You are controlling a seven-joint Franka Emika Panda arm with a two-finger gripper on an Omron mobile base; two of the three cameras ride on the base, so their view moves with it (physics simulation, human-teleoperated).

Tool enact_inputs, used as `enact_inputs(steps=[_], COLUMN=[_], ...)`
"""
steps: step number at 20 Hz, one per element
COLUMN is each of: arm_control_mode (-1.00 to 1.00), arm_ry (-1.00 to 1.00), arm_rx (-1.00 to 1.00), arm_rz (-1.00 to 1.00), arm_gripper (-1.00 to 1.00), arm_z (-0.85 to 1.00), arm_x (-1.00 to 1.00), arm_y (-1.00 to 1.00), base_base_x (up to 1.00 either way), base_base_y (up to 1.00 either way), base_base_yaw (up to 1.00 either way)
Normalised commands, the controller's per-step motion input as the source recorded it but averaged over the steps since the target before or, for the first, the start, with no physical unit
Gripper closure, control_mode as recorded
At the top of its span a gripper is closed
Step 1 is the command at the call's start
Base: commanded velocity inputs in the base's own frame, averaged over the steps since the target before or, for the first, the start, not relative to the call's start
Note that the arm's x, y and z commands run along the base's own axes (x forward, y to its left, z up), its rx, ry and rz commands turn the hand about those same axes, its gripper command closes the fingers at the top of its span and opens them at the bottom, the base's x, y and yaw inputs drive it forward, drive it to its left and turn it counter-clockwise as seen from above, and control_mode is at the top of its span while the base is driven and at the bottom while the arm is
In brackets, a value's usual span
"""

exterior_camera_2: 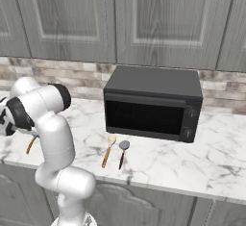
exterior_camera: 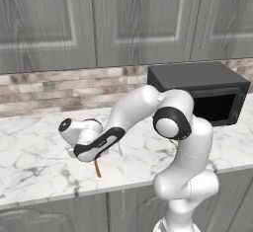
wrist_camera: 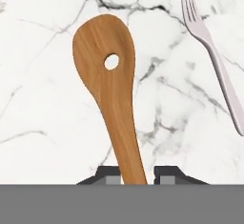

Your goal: Organize the utensils by type. Pick up the wooden spoons from the counter and place them in the open cabinet. Then pick up the metallic utensils from the counter and place them in the open drawer.

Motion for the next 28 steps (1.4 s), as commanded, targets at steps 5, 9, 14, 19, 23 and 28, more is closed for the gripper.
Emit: enact_inputs(steps=[5, 9, 14, 19, 23, 28], arm_control_mode=[-1.0, -1.0, -1.0, -1.0, -1.0, -1.0], arm_ry=[0.0, 0.0, -0.01, -0.13, -0.17, -0.09], arm_rx=[0.06, 0.08, 0.12, 0.08, 0.08, 0.04], arm_rz=[0.0, 0.04, 0.16, 0.49, 0.58, 0.61], arm_gripper=[1.0, 1.0, 1.0, 1.0, 1.0, 1.0], arm_z=[0.34, 0.64, 0.55, 0.53, 0.52, 0.51], arm_x=[-0.3, -0.48, -0.38, -0.39, -0.53, -0.53], arm_y=[-0.1, -0.2, -0.51, -0.53, -0.55, -0.51], base_base_x=[0.0, 0.0, 0.0, 0.0, 0.0, 0.0], base_base_y=[0.0, 0.0, 0.0, 0.0, 0.0, 0.0], base_base_yaw=[0.0, 0.0, 0.0, 0.0, 0.0, 0.0])
